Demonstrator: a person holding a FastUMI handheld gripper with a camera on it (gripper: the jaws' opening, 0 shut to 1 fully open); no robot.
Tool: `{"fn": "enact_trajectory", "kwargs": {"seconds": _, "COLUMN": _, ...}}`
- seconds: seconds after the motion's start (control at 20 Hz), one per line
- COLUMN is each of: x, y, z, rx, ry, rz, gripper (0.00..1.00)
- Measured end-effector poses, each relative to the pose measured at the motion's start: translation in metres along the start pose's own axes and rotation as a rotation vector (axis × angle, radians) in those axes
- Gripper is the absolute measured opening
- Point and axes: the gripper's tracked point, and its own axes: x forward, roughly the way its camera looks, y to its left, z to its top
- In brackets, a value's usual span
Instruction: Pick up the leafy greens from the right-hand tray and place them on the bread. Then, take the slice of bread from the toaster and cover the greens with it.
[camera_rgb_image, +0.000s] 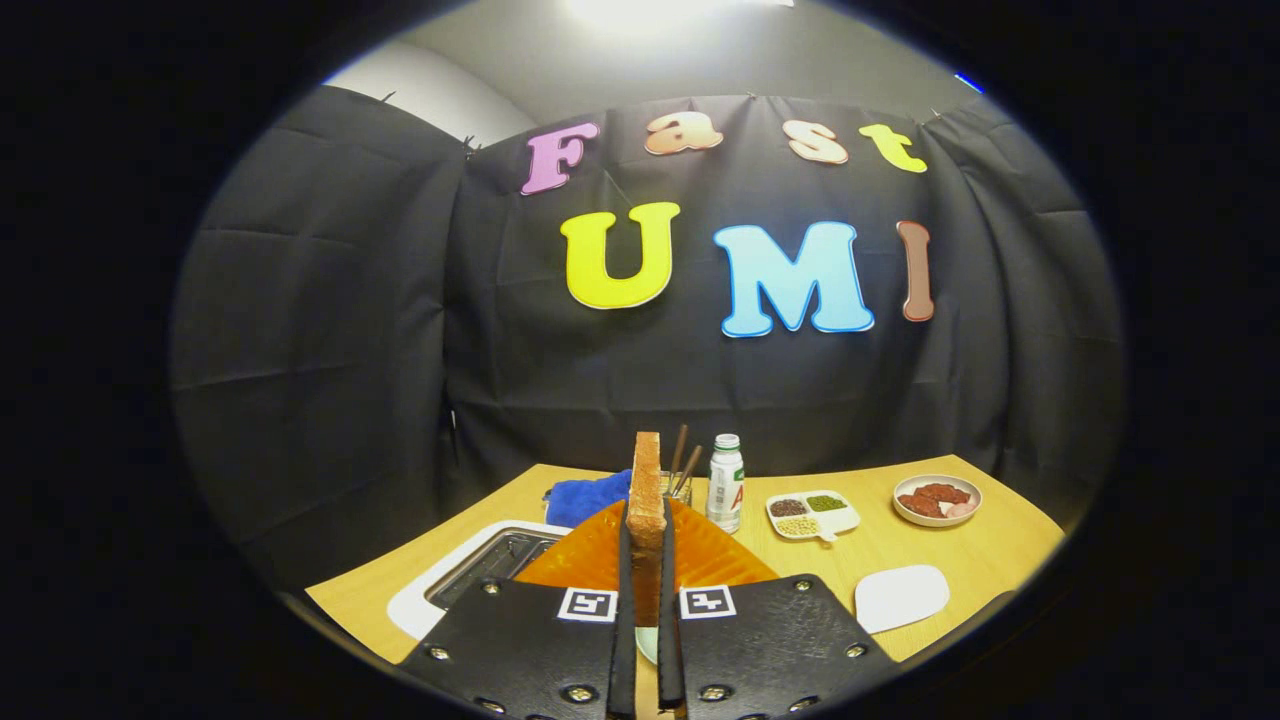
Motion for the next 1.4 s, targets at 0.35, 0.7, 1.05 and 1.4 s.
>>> {"fn": "enact_trajectory", "kwargs": {"seconds": 0.35, "x": 0.001, "y": -0.043, "z": -0.028, "rx": -0.012, "ry": 0.021, "rz": -0.043, "gripper": 0.09}}
{"fn": "enact_trajectory", "kwargs": {"seconds": 0.7, "x": 0.006, "y": -0.060, "z": -0.053, "rx": 0.008, "ry": 0.042, "rz": -0.020, "gripper": 0.09}}
{"fn": "enact_trajectory", "kwargs": {"seconds": 1.05, "x": 0.025, "y": -0.057, "z": -0.091, "rx": 0.038, "ry": 0.127, "rz": 0.035, "gripper": 0.09}}
{"fn": "enact_trajectory", "kwargs": {"seconds": 1.4, "x": 0.044, "y": -0.043, "z": -0.114, "rx": 0.083, "ry": 0.146, "rz": 0.054, "gripper": 0.08}}
